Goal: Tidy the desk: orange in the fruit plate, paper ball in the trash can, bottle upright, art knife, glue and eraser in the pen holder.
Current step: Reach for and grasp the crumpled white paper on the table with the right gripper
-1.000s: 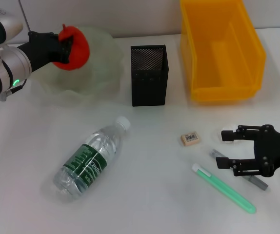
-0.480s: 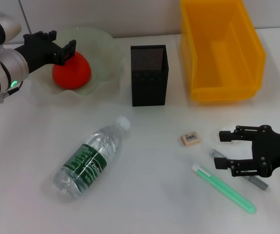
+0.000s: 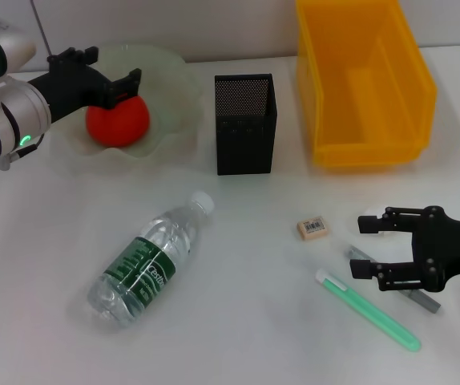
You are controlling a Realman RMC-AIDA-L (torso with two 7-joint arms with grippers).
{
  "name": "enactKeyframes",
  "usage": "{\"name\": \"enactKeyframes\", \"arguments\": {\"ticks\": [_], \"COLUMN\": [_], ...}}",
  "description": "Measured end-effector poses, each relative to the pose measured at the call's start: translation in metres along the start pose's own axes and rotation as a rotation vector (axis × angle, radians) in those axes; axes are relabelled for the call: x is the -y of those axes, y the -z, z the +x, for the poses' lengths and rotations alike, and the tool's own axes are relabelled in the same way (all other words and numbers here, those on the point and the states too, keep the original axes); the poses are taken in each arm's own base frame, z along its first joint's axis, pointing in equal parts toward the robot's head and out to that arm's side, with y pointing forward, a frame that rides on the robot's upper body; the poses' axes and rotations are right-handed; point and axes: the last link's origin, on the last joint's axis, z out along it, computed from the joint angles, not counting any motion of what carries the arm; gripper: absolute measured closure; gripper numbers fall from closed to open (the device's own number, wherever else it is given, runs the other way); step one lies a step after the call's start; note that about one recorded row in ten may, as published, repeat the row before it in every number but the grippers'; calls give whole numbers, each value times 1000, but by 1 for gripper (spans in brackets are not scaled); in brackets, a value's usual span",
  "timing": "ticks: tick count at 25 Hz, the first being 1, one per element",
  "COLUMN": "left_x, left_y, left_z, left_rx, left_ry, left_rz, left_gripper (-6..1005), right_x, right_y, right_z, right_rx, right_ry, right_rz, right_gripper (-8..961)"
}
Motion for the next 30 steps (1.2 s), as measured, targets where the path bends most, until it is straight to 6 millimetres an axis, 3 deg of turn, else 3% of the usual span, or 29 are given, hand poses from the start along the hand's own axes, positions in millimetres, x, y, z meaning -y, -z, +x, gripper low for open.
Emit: {"name": "enactKeyframes", "arguments": {"ticks": [10, 17, 20, 21, 25, 30], "left_x": [-26, -44, -46, -46, -49, -55], "left_y": [20, 60, 89, 89, 127, 153], "left_z": [13, 31, 40, 40, 43, 35], "left_rx": [-64, -136, -190, -190, -259, -308], "left_ry": [-21, -46, -67, -67, -81, -102], "left_rz": [-225, -452, -538, -538, -695, -796], "left_gripper": [202, 202, 202, 202, 202, 202], "right_x": [0, 3, 4, 4, 5, 9], "right_y": [-1, -3, -4, -4, -3, -1], "right_z": [-1, -5, -7, -7, -10, -18], "right_rx": [0, -2, -6, -6, -6, -12], "right_ry": [2, 10, 15, 15, 23, 16], "right_rz": [-3, -6, -8, -8, -4, 7], "right_gripper": [186, 186, 186, 186, 186, 186]}}
